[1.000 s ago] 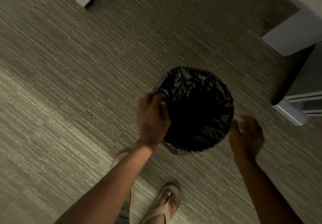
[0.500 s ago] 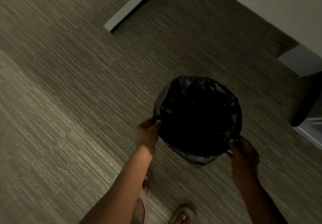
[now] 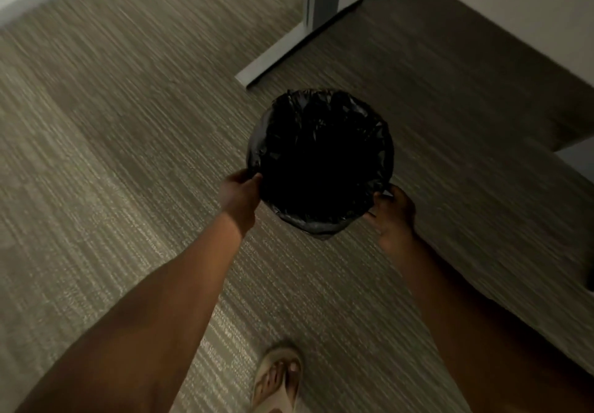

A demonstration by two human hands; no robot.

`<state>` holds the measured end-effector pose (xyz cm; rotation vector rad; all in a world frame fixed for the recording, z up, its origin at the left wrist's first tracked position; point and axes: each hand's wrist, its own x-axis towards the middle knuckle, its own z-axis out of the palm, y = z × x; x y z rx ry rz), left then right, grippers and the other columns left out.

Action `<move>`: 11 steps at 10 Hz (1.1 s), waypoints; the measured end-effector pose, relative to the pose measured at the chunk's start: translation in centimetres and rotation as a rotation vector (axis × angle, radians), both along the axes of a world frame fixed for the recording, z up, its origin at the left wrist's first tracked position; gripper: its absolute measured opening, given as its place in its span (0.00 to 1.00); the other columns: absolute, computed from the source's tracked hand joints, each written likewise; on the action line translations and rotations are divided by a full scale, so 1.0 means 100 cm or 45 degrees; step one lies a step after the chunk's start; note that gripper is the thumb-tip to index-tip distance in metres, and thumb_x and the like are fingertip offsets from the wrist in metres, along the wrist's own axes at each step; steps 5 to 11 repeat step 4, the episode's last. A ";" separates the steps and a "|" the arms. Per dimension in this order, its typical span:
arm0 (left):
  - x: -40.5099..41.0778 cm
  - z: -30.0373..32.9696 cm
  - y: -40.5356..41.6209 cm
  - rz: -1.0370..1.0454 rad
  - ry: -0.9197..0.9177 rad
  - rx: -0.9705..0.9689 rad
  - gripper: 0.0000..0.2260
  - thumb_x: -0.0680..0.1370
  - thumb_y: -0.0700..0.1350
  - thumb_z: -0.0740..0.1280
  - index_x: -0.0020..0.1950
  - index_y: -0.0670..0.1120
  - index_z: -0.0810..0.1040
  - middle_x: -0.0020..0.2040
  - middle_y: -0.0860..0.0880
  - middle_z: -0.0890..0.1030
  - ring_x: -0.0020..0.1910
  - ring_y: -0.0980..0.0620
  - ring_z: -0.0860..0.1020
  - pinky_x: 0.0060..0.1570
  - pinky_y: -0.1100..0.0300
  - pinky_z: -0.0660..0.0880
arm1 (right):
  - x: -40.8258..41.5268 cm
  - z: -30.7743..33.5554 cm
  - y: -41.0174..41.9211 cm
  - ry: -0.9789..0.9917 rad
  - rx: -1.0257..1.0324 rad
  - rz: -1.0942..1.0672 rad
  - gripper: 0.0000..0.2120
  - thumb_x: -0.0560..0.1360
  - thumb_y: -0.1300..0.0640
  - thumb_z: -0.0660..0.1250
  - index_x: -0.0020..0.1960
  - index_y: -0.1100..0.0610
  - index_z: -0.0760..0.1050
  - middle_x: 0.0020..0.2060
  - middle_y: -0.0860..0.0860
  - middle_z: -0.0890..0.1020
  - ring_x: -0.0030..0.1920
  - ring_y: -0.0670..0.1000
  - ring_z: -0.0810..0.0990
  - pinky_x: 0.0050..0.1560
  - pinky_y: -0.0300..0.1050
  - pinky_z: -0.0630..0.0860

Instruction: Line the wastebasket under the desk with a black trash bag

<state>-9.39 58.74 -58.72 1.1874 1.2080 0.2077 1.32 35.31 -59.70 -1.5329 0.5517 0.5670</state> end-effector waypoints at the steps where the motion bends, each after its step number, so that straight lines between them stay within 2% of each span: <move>1: 0.009 -0.003 0.014 -0.013 0.066 0.019 0.14 0.80 0.34 0.68 0.65 0.33 0.81 0.58 0.34 0.84 0.52 0.43 0.82 0.55 0.49 0.79 | 0.004 -0.006 0.011 0.033 -0.020 -0.003 0.15 0.82 0.65 0.66 0.67 0.55 0.76 0.63 0.63 0.82 0.59 0.62 0.84 0.41 0.47 0.82; 2: 0.009 -0.010 0.020 -0.052 0.050 -0.001 0.15 0.80 0.34 0.68 0.66 0.33 0.80 0.62 0.30 0.82 0.57 0.40 0.82 0.56 0.50 0.77 | 0.003 -0.008 0.012 0.032 0.017 -0.021 0.13 0.82 0.65 0.65 0.64 0.53 0.75 0.61 0.62 0.83 0.59 0.62 0.84 0.39 0.46 0.82; 3: 0.005 -0.003 0.017 -0.046 0.040 -0.028 0.16 0.81 0.36 0.68 0.69 0.33 0.78 0.64 0.33 0.81 0.61 0.41 0.81 0.63 0.50 0.78 | 0.003 -0.007 0.008 0.036 -0.056 0.057 0.15 0.84 0.62 0.63 0.70 0.56 0.74 0.57 0.60 0.84 0.58 0.63 0.85 0.47 0.53 0.84; 4: 0.000 0.005 0.012 -0.064 0.219 0.065 0.32 0.79 0.53 0.72 0.77 0.38 0.69 0.74 0.38 0.75 0.73 0.39 0.74 0.70 0.48 0.74 | -0.002 0.001 -0.001 -0.069 -0.365 0.153 0.20 0.86 0.50 0.58 0.74 0.57 0.73 0.66 0.60 0.81 0.63 0.62 0.82 0.65 0.59 0.78; 11: 0.000 0.005 0.012 -0.064 0.219 0.065 0.32 0.79 0.53 0.72 0.77 0.38 0.69 0.74 0.38 0.75 0.73 0.39 0.74 0.70 0.48 0.74 | -0.002 0.001 -0.001 -0.069 -0.365 0.153 0.20 0.86 0.50 0.58 0.74 0.57 0.73 0.66 0.60 0.81 0.63 0.62 0.82 0.65 0.59 0.78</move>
